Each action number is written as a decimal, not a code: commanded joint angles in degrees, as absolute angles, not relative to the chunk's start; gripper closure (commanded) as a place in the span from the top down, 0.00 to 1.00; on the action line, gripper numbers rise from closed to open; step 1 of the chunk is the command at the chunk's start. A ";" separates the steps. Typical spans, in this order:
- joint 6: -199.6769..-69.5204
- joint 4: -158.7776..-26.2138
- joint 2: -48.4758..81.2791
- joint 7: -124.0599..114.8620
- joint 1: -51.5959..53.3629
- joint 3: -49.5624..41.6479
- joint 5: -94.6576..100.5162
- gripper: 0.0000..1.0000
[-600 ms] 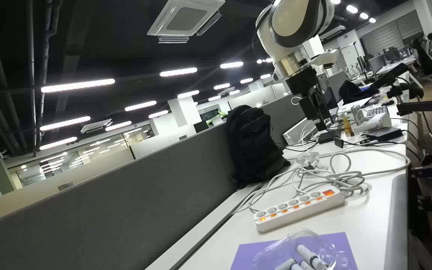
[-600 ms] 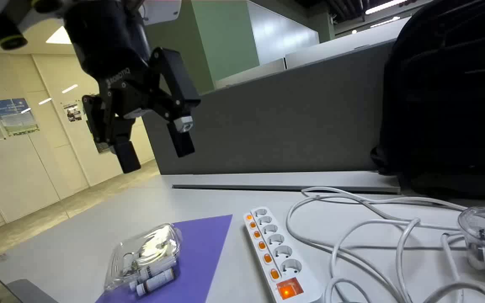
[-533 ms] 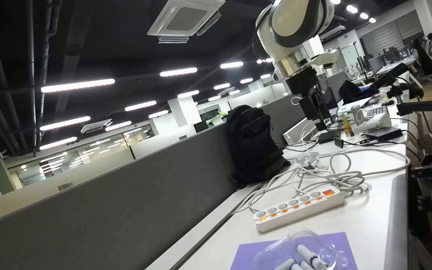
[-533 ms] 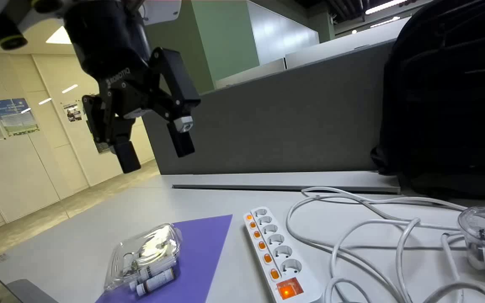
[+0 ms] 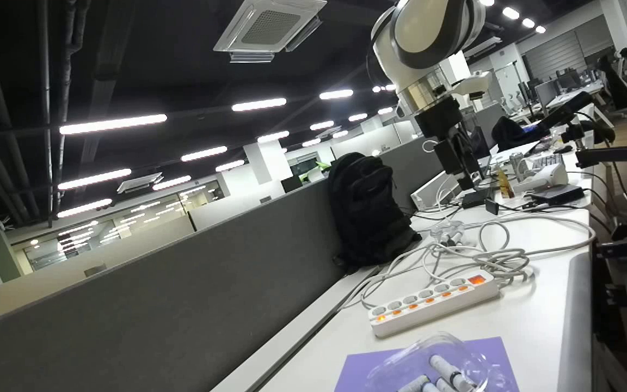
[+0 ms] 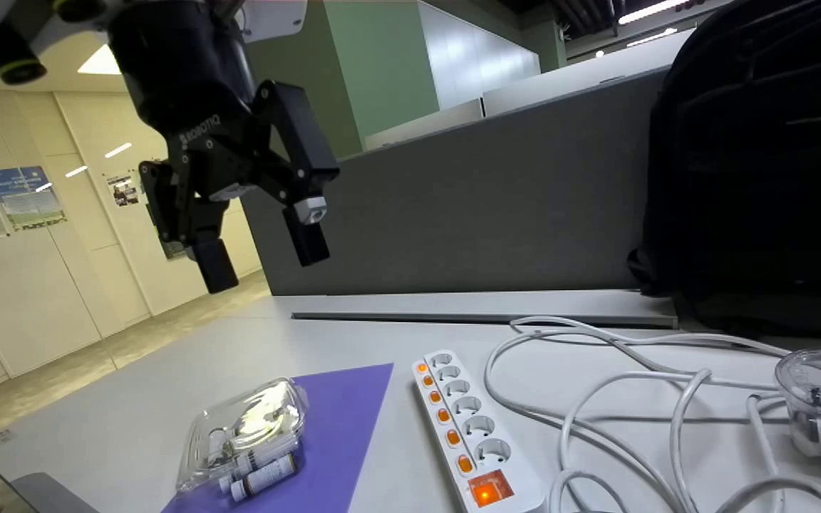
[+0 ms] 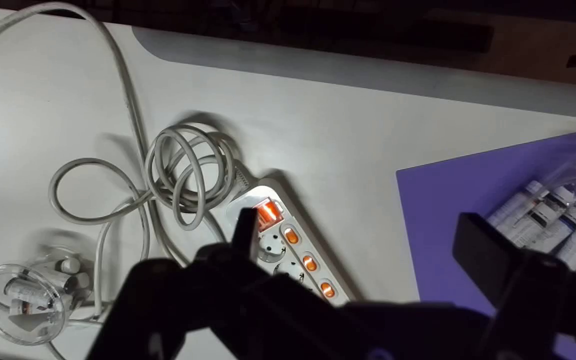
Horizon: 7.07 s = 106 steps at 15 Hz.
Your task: Turn on the third switch from the left
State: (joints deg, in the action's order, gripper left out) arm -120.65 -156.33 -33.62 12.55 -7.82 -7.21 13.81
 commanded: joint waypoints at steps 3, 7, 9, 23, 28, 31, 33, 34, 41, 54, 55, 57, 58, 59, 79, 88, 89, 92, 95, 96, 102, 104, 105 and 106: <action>-120.49 -156.25 -33.65 12.43 -7.56 -7.43 13.93 1.00; -123.84 -156.15 -33.12 10.72 -7.95 -7.36 13.96 1.00; -128.37 -155.16 -31.58 9.23 -8.35 -7.21 13.98 1.00; -135.62 -131.58 -1.45 12.96 -7.92 -9.32 2.74 0.01; -131.25 -121.46 10.41 16.96 -8.34 -7.80 -2.08 0.00; -130.47 -118.22 16.18 16.60 -8.31 -6.81 0.43 0.00; -130.19 -116.97 19.25 16.61 -8.06 -6.18 1.99 0.00; -129.77 -116.51 20.50 16.69 -7.93 -5.86 2.84 0.00; -129.26 -118.13 22.95 16.96 -7.15 -4.22 7.05 0.01; -142.55 -120.57 26.97 9.67 -1.67 -5.36 18.98 0.00; -143.01 -121.01 26.99 9.65 -1.41 -5.40 19.29 0.00; -143.82 -121.67 27.15 9.58 -1.02 -5.50 19.92 0.00; -143.94 -121.74 27.42 9.75 -0.95 -5.46 19.94 0.00; -144.07 -121.78 27.66 9.79 -0.88 -5.46 20.01 0.00; -143.14 -119.30 31.87 11.32 0.78 -4.98 22.50 0.00; -141.13 -116.90 33.12 13.30 0.52 -4.02 21.77 0.00; -140.25 -115.93 33.62 13.58 0.42 -3.77 21.31 0.00; -134.86 -111.50 35.97 13.86 0.15 -2.90 19.02 0.00; -127.52 -105.70 39.18 13.25 -0.04 -2.40 16.39 0.00; -125.42 -103.57 40.57 12.58 0.12 -2.61 16.02 0.00; -113.93 -91.35 48.53 10.95 -0.93 -2.06 10.98 0.00; -111.75 -88.00 50.85 8.48 -1.07 -2.19 9.04 0.00; -111.23 -86.65 51.82 6.98 -1.11 -2.22 8.11 0.00; -110.58 -85.77 52.45 6.40 -0.85 -2.32 8.20 0.00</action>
State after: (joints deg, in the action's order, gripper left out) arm -110.07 -92.16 45.92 10.87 -0.27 -3.19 10.21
